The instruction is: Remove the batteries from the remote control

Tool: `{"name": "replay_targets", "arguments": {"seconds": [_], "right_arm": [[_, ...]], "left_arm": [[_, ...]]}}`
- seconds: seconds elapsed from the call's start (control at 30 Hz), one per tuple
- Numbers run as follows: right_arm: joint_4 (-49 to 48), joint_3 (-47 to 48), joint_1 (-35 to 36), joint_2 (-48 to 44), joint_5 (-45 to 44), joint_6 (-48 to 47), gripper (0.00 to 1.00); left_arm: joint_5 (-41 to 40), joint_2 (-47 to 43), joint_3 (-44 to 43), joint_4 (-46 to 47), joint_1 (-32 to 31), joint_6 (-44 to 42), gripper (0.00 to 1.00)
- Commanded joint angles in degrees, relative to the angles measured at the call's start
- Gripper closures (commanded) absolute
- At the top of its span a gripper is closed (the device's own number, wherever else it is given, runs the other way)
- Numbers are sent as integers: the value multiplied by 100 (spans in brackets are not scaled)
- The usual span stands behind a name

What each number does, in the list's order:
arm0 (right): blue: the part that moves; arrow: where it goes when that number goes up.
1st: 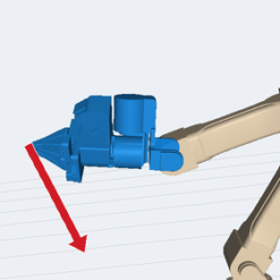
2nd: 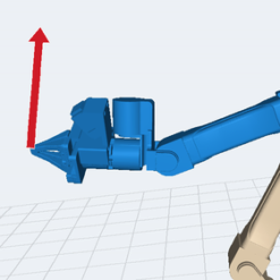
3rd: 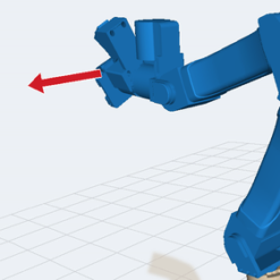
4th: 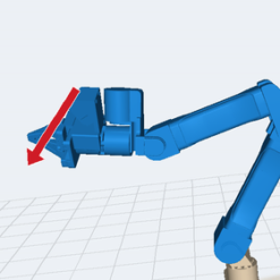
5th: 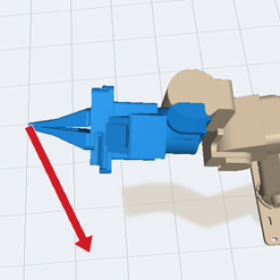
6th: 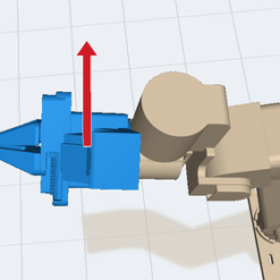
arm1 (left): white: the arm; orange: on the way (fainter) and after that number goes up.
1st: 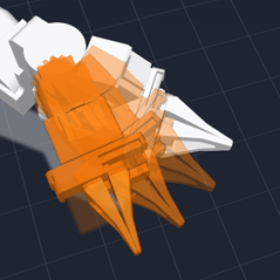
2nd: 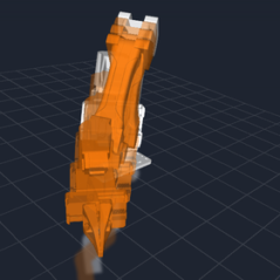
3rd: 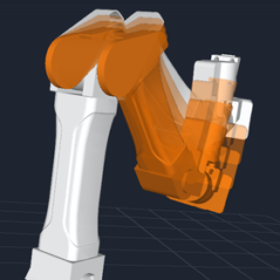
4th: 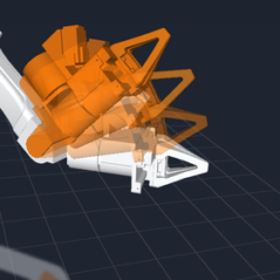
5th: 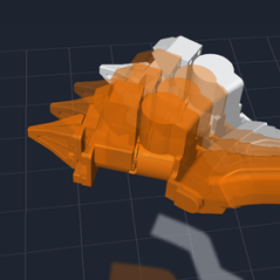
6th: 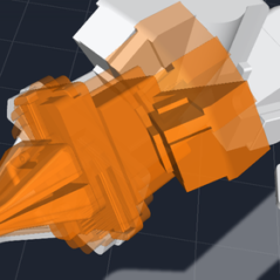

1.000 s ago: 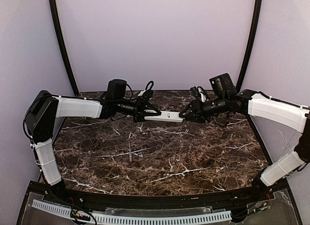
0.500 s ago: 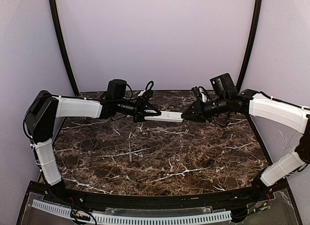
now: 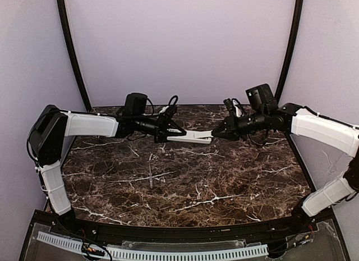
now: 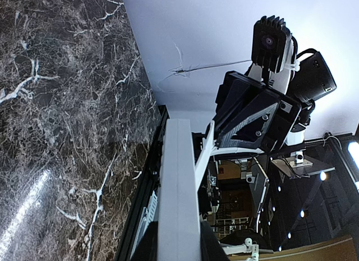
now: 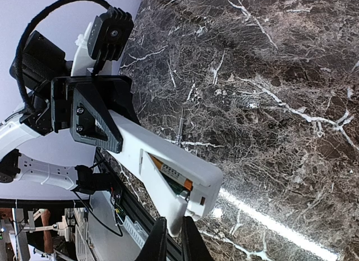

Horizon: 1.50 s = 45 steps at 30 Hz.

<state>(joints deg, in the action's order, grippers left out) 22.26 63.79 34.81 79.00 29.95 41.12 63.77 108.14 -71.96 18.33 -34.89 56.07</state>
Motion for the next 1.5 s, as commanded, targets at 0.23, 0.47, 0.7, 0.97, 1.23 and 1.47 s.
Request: {"name": "replay_targets", "arguments": {"seconds": [0.23,0.47,0.7,0.97,1.23,1.47], "right_arm": [[-410,-45,25,-41,150,141,84],[-595,-37,58,42,225,203,82],[-786,-17,109,153,360,261,80],[-843,0,145,309,380,283,78],[-818,26,157,388,334,271,84],[-558,43,134,300,166,232,88]], "left_arm": [[30,-231,-116,-73,-17,-154,100],[30,-231,-125,-75,-17,-163,100],[22,-229,-125,-92,-17,-175,100],[22,-223,-125,-101,-17,-182,100],[28,-210,-125,-110,-17,-185,100],[43,-214,-134,-110,-17,-185,100]]}}
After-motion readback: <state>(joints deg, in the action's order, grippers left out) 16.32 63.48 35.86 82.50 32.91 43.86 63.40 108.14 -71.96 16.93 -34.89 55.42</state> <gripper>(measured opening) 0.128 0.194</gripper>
